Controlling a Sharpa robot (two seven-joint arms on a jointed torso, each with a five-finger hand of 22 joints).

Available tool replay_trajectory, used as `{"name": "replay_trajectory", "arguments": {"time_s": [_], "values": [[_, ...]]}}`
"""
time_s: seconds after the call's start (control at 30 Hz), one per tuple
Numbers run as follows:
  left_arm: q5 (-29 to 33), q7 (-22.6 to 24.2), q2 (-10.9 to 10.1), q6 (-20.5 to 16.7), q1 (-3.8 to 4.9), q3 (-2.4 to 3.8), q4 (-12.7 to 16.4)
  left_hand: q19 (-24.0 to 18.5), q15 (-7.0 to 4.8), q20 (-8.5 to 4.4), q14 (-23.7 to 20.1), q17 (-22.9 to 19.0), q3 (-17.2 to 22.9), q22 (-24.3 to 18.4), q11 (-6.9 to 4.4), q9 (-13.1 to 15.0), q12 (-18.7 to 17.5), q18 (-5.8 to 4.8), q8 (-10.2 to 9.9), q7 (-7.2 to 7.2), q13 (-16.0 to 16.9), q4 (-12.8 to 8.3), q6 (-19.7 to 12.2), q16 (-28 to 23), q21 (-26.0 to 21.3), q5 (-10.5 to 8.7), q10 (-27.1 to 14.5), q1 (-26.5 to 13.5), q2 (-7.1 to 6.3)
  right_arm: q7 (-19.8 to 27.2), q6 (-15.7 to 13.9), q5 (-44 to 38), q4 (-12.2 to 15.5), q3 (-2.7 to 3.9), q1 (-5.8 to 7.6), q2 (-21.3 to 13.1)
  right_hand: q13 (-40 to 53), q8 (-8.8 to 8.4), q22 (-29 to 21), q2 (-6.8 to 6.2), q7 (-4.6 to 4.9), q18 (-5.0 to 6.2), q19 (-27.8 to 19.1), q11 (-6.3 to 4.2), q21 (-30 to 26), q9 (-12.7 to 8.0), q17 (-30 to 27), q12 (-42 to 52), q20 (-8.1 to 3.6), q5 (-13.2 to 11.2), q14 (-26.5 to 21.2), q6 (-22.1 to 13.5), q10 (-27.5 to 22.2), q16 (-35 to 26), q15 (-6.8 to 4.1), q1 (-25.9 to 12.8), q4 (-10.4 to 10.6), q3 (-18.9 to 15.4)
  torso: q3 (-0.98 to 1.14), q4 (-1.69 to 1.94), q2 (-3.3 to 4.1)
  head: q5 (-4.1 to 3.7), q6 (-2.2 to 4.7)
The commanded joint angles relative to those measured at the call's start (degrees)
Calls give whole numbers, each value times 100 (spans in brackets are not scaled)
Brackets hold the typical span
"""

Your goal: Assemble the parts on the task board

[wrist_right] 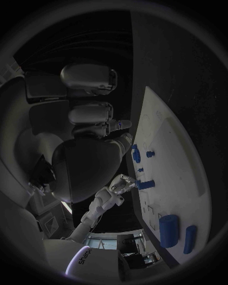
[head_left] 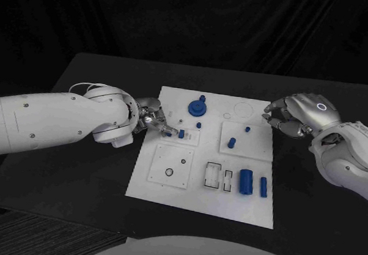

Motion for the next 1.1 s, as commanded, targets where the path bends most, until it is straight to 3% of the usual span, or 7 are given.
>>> {"name": "replay_trajectory", "arguments": {"time_s": [0.03,0.33,0.47,0.57,0.77,0.97,1.1], "values": [[31,108,17,66,-14,-1,-8,44,33,43,595,1509,-135,1191,11,86,20,114,87,1,1379,63,39,15,-23,-78,450,-99,6,-101,-46,-19,3,4,-14,-3,747,-29,1164,-42,-12,80,183,-41,-17,-6,-3,-18,-35,17,320,-34,319,-26,-37,15,1,44,1,0,0,-3,-1],[31,98,21,45,-14,-1,-44,35,37,48,595,1509,-640,1185,25,430,12,117,341,17,1374,275,-201,15,-48,-299,443,-446,125,-102,-40,-18,-2,4,-18,5,747,-29,1164,-42,-12,80,183,-41,-17,-6,-3,-18,-35,17,320,-34,319,-26,-37,15,1,44,1,-1,1,3,-1],[31,112,13,33,-15,-1,-50,34,44,48,595,1509,-715,1185,29,463,5,119,364,22,1370,280,-239,15,-51,-302,438,-501,157,-97,-42,9,-5,3,-21,7,747,-29,1164,-42,-12,80,183,-41,-17,-6,-3,-18,-35,17,320,-34,319,-26,-37,15,1,44,0,-2,-3,8,-1],[31,171,3,-33,-15,-1,-49,29,54,58,595,1509,-983,1182,38,543,13,120,433,34,1373,289,-305,15,-60,-295,441,-827,298,-91,-45,59,-9,3,-23,9,738,-36,1162,-47,-11,82,180,-42,-25,-11,-15,-30,-39,19,319,-28,316,-31,-39,9,-7,55,-2,-3,-1,7,-1],[31,330,-9,-165,-15,-1,-47,48,51,59,595,1509,-1330,1192,34,781,85,115,639,23,1408,292,-364,15,-30,-295,479,-1020,431,-91,-52,96,-11,3,-24,7,740,-37,1161,-46,-11,82,179,-43,-29,-11,-20,-28,-39,19,318,-28,317,-34,-39,10,-8,56,2,2,-6,-2,-1],[31,441,-19,-251,-15,-1,-55,45,53,59,595,1509,-1546,1190,35,904,78,116,723,26,1404,292,-442,15,-37,-301,474,-1072,461,-92,-58,106,-8,3,-25,-3,740,-37,1161,-46,-11,82,179,-43,-29,-11,-20,-28,-39,19,318,-28,317,-34,-39,10,-8,56,-1,-1,-3,-6,-1],[31,562,-92,-512,-15,0,-10,62,52,58,595,1509,-1640,1200,35,947,102,109,755,24,1416,283,-465,15,-5,-302,487,-1058,465,-86,-78,108,2,3,-25,-21,740,-37,1161,-46,-11,82,179,-43,-29,-11,-20,-28,-39,19,318,-28,317,-34,-39,10,-8,56,-2,-1,-2,-28,-1]]}}
